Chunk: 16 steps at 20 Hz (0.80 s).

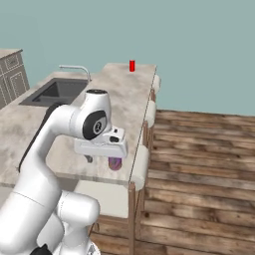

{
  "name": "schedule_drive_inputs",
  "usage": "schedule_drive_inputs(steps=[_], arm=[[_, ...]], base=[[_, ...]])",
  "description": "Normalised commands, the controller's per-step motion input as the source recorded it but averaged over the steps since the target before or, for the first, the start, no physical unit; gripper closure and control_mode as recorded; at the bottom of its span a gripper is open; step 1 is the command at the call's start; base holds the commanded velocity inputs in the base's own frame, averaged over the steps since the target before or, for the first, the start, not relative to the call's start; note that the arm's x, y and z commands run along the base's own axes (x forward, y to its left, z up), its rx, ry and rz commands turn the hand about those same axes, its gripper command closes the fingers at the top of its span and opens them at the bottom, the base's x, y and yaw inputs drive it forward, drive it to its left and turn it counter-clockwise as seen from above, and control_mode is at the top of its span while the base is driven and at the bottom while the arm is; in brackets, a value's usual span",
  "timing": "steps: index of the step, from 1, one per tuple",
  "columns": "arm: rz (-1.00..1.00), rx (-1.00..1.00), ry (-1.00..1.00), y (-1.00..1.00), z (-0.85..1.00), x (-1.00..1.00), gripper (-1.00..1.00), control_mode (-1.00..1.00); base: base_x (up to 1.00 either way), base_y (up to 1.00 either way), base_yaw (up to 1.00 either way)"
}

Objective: Four empty soda cans are scattered around the kitchen. Gather all the cans and cluster them next to the stove for recycling.

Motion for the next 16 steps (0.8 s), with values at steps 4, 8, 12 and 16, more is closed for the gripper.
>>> schedule_drive_inputs(steps=[4,8,12,16], arm=[[0.0,0.0,0.0,0.0,0.0,0.36,-1.0,-1.0],[0.0,0.0,-0.03,-0.01,0.0,0.25,-1.0,-1.0],[0.0,0.0,-0.07,-0.06,0.0,0.04,-1.0,-1.0],[0.01,0.0,-0.04,-0.01,0.0,0.05,-1.0,-1.0]], base=[[0.0,0.0,0.0],[0.0,0.0,0.0],[0.0,0.0,0.0],[0.0,0.0,0.0]])
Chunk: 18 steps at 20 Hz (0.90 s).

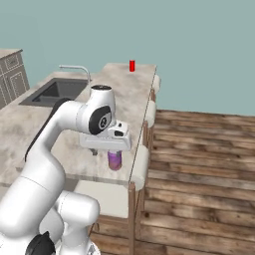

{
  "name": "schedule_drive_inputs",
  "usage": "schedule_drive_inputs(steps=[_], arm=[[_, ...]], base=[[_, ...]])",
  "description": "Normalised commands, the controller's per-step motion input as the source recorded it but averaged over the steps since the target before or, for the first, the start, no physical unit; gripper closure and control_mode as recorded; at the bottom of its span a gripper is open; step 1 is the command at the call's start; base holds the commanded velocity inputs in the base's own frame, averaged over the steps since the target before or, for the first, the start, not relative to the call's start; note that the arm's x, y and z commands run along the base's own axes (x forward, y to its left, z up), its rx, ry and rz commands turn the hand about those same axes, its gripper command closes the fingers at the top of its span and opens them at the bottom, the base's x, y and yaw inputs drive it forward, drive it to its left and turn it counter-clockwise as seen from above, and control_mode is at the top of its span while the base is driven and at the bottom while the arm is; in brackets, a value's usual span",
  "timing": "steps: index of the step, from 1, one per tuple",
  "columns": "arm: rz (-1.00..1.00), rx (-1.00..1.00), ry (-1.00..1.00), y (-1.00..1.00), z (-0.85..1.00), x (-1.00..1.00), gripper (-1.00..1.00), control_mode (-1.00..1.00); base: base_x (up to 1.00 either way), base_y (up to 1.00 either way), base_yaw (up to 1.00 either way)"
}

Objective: Four empty soda cans are scattered around the kitchen. Gather all the cans and cluster them next to the stove for recycling.

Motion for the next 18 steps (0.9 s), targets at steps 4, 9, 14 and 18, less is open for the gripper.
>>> schedule_drive_inputs(steps=[4,9,14,18], arm=[[0.02,0.0,-0.05,0.0,-0.05,0.05,-1.0,-1.0],[0.04,0.0,-0.07,0.0,-0.12,0.09,-1.0,-1.0],[0.02,0.0,-0.06,0.0,-0.11,0.19,-1.0,-1.0],[0.0,0.0,-0.03,0.0,-0.02,0.2,-1.0,-1.0]], base=[[0.0,0.0,0.0],[0.0,0.0,0.0],[0.0,0.0,0.0],[0.0,0.0,0.0]])
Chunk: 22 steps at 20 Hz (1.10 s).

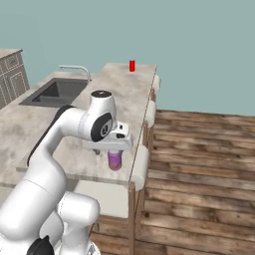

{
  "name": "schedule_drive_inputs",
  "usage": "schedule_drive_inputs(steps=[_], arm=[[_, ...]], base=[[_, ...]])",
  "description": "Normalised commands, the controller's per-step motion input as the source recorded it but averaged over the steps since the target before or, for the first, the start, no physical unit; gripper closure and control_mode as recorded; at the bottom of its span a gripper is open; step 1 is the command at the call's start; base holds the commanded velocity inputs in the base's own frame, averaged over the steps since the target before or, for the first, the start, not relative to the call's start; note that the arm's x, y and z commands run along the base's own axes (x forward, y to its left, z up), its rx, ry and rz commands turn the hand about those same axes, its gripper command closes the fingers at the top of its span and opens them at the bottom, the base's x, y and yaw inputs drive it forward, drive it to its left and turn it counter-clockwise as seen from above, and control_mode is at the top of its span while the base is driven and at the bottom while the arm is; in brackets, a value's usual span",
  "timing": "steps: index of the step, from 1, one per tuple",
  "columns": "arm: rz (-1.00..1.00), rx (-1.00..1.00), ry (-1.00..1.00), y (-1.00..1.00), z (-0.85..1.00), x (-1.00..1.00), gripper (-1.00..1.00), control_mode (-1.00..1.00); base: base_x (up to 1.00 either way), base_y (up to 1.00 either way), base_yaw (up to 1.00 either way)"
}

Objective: Four empty soda cans are scattered around the kitchen. Gather all the cans and cluster them next to the stove for recycling.

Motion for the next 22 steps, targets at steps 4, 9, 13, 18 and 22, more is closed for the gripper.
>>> schedule_drive_inputs(steps=[4,9,13,18,22], arm=[[0.0,0.0,0.0,0.0,0.0,0.17,-1.0,-1.0],[0.0,0.0,0.0,0.0,0.0,0.2,-1.0,-1.0],[0.02,0.0,0.0,0.0,-0.04,0.12,-1.0,-1.0],[0.02,0.0,0.0,-0.01,-0.14,0.14,-1.0,-1.0],[0.04,0.0,0.0,-0.03,-0.19,0.03,-1.0,-1.0]], base=[[0.0,0.0,0.0],[0.0,0.0,0.0],[0.0,0.0,0.0],[0.0,0.0,0.0],[0.0,0.0,0.0]])
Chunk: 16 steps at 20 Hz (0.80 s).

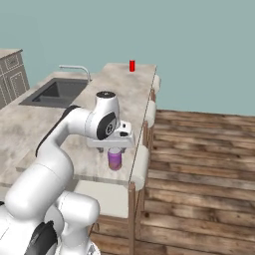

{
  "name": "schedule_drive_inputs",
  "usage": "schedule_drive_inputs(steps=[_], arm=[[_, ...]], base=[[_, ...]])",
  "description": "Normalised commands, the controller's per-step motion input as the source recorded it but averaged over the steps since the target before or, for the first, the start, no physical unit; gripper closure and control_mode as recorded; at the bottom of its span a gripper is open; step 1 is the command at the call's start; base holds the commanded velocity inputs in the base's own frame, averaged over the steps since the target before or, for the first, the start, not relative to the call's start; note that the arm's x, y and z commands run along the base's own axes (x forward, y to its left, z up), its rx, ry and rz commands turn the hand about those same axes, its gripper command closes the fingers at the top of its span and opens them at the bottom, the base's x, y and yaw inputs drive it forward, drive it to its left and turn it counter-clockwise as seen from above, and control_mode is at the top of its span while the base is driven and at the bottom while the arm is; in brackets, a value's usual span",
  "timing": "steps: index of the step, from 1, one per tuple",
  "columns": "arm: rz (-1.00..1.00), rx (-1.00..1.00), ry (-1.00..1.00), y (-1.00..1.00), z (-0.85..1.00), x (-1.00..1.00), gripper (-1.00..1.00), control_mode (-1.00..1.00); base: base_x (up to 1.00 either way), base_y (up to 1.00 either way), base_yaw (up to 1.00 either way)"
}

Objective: Four empty soda cans are scattered around the kitchen. Gather all the cans and cluster them next to the stove for recycling.

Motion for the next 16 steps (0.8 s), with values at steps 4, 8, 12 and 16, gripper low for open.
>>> schedule_drive_inputs(steps=[4,8,12,16], arm=[[0.04,0.0,0.0,-0.04,-0.14,0.01,-1.0,-1.0],[0.04,0.0,0.0,-0.06,-0.09,0.0,-1.0,-1.0],[0.04,0.0,0.0,-0.02,-0.08,0.0,-1.0,-1.0],[0.04,0.0,0.0,0.0,-0.14,0.0,-1.0,-1.0]], base=[[0.0,0.0,0.0],[0.0,0.0,0.0],[0.0,0.0,0.0],[0.0,0.0,0.0]])
